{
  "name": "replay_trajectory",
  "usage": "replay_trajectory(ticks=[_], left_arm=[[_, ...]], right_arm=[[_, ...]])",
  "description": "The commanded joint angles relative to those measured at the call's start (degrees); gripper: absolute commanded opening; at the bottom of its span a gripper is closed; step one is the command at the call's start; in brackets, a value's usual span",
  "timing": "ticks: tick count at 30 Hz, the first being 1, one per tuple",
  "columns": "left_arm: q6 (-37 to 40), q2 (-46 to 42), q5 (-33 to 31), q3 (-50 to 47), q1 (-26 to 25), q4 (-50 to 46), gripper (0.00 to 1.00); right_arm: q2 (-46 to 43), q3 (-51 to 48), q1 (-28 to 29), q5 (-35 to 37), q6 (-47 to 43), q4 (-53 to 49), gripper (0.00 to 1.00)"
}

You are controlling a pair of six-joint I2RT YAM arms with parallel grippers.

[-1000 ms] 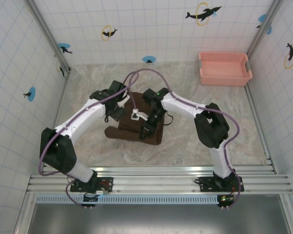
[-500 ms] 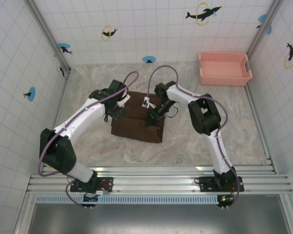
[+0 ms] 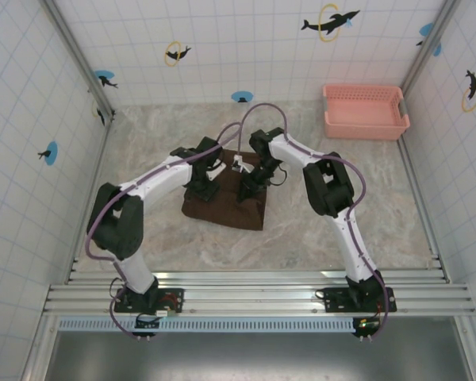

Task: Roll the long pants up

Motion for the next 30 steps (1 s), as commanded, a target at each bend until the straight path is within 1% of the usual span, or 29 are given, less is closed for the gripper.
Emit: replay_trajectory(ticks=[1,4,5,8,9,10,11,12,15,18,21,24,28,30], left_arm=[[-2.64,4.32,1.73,1.83,-0.07,0.9,0.65],[-2.75,6.57,1.67,2.63,-0.09,1.17,0.65],[-2.66,6.97,1.76,2.81,-0.07,1.47,0.65],[-2.49,7.61,2.21,3.16,-0.03,1.9,0.65],[-2.4,7.85,2.21,3.3,-0.08,1.96,0.65],[-2.24,7.94,2.21,3.43,-0.05,1.98,0.65],[-2.07,8.03,2.21,3.35,-0.07,1.99,0.65],[-1.89,7.97,2.28,3.27,-0.16,2.01,0.65],[-1.53,7.75,2.27,2.83,-0.01,2.23,0.65],[-1.34,7.3,2.43,2.82,-0.16,2.11,0.65],[-1.19,6.93,2.7,2.9,-0.07,1.8,0.65],[-0.76,6.69,2.96,2.82,-0.06,1.58,0.66],[-0.74,6.48,2.94,2.87,-0.1,0.7,0.65],[1.62,6.09,3.13,2.61,-0.11,0.67,0.66]], right_arm=[[-1.73,1.65,-0.26,7.5,-1.14,-0.47,0.35],[-8.22,0.13,-0.18,16.53,-2.74,0.65,0.41],[-11.81,-1.63,0.08,20.34,-3.15,1.81,0.44],[-22.22,-11.1,1.53,27.13,-4.92,7.88,0.47],[-25.97,-15.36,2.7,31.22,-5.96,10.67,0.49],[-29.07,-18.94,3.93,33.27,-7.32,12.5,0.51],[-32.53,-22.92,5.63,36.48,-8.39,14.92,0.56],[-35.39,-26.61,7.38,37.48,-10.24,16.57,0.59],[-39.91,-33.28,12.65,39.32,-13.05,18.53,0.6],[-41.4,-38.4,18.25,41.43,-14.37,21.16,0.6],[-40.26,-40.65,22.43,43.9,-14.76,24.5,0.6],[-36.91,-40.87,24.44,47.05,-16.22,27.49,0.6],[-32.69,-41.29,25.25,51.14,-18.34,32.21,0.6],[-29.89,-41.19,25.55,53.99,-19.58,34.16,0.6]])
